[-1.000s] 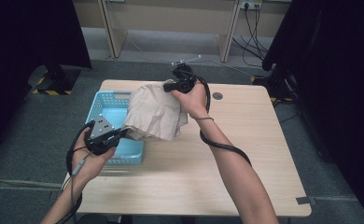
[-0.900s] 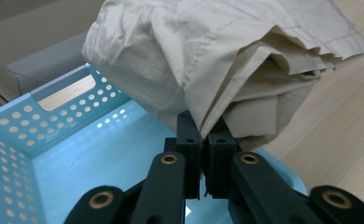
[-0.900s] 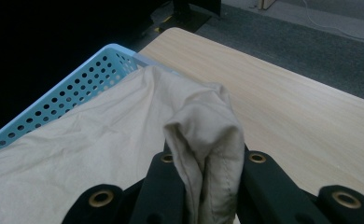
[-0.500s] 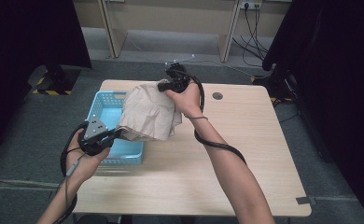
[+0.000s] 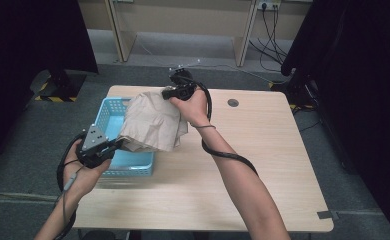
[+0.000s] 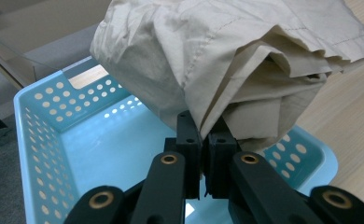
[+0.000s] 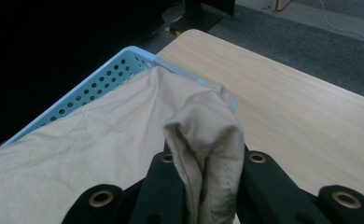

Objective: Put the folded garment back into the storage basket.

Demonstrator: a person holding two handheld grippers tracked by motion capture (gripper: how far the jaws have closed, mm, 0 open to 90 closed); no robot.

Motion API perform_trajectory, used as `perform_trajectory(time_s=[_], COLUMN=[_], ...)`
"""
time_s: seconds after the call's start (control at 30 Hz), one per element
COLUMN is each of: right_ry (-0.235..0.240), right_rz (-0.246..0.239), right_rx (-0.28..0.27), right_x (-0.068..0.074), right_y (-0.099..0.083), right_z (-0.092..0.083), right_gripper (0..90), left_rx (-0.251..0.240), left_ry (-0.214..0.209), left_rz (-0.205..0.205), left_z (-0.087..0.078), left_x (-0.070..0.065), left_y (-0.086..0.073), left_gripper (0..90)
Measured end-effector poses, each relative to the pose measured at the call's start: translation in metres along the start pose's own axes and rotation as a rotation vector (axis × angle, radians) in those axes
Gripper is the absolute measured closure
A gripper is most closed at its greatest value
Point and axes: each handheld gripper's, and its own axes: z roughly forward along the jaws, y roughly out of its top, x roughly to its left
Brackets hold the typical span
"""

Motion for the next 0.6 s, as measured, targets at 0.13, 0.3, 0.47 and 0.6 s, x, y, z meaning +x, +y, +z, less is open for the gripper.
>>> perform_trajectory(time_s=[0.13,0.3,0.47,0.6], right_ry=[0.006,0.01,0.016,0.021], right_rz=[-0.002,-0.012,-0.022,-0.026], right_rx=[0.001,0.003,0.01,0.012], right_x=[0.003,0.009,0.015,0.02], right_y=[0.002,0.004,0.007,0.01], right_z=[0.004,0.009,0.016,0.021], right_gripper=[84.5,84.5,84.4,84.5], left_rx=[0.0,0.009,0.018,0.021], left_ry=[0.008,0.022,0.037,0.051], left_rz=[-0.003,0.002,-0.001,-0.003], left_z=[-0.003,-0.005,-0.007,-0.009], left_x=[0.003,0.009,0.013,0.017], left_y=[-0.002,-0.006,-0.01,-0.013], left_gripper=[86.6,86.6,86.6,86.6])
